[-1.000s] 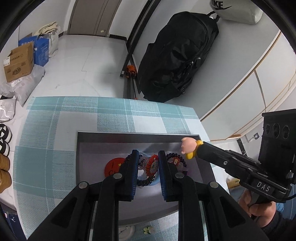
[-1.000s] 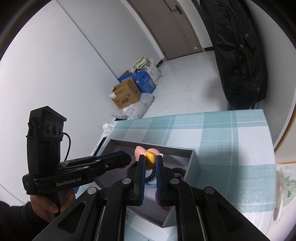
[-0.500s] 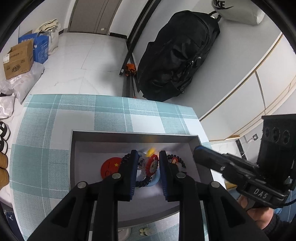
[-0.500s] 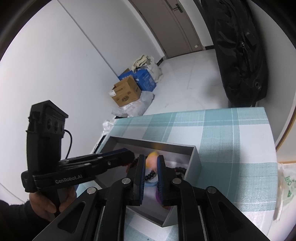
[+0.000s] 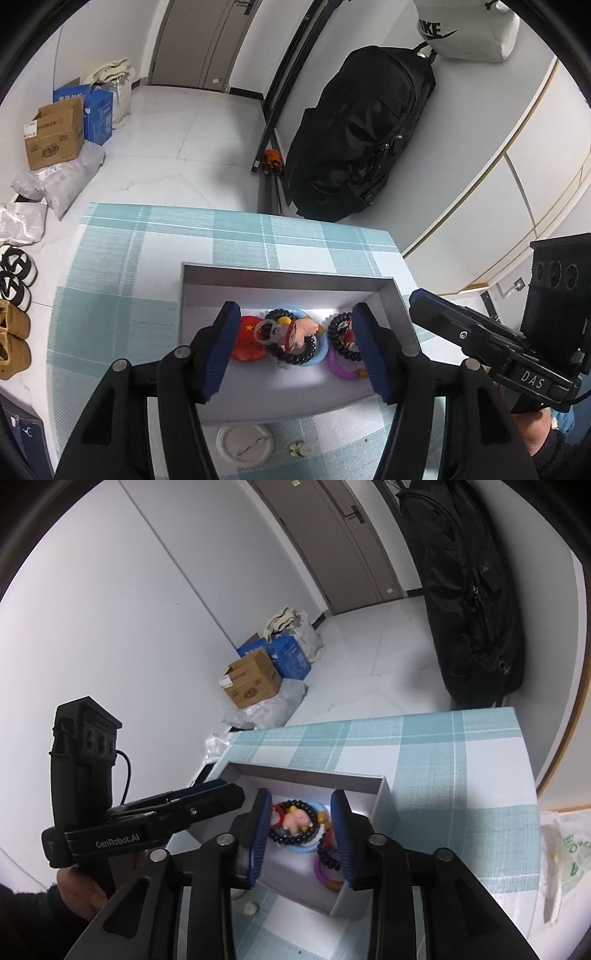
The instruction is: Organize jewelry
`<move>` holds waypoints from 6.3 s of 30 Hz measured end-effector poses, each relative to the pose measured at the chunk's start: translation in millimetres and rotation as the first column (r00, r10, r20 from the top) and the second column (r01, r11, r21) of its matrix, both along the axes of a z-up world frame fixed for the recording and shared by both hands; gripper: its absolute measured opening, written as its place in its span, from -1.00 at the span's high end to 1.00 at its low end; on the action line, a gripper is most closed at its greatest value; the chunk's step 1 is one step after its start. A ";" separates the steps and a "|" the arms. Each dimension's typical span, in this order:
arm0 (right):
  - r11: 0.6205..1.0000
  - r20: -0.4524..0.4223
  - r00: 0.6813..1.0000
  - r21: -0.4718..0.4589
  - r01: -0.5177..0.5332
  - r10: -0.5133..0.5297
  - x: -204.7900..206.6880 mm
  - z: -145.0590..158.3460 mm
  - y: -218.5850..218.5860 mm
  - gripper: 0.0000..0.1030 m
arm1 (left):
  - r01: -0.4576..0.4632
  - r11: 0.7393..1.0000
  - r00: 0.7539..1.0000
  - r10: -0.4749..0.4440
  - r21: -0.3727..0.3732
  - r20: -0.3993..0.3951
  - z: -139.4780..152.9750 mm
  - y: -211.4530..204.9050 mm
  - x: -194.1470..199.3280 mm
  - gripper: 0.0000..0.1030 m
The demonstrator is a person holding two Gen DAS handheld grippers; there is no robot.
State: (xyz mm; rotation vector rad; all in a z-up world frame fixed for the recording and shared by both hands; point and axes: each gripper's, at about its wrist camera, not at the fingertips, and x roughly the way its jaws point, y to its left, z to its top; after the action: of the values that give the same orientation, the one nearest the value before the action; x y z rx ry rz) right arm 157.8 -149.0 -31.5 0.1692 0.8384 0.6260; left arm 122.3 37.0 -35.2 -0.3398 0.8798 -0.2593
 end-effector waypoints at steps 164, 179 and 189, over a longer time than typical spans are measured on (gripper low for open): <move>0.970 0.090 0.994 -0.240 -0.046 0.069 -94.8 13.0 20.8 0.78 | 0.118 0.983 0.983 -0.095 0.138 -0.159 -34.7 -21.5 -74.4 0.62; 0.972 0.095 0.994 -0.230 -0.036 0.060 -95.6 16.2 18.2 0.78 | 0.222 0.900 0.974 -0.186 0.376 -0.131 -50.5 -59.0 -80.3 0.12; 0.978 0.087 0.995 -0.207 -0.026 0.045 -93.6 19.9 15.6 0.78 | 0.213 0.949 0.976 -0.194 0.234 -0.102 -31.5 -47.3 -71.6 0.27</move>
State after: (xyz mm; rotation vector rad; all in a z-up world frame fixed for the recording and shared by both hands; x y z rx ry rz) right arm 64.2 -133.4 -11.6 -0.0622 0.8139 0.5722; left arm 50.6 -10.3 -66.7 -0.0293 1.0133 -0.3267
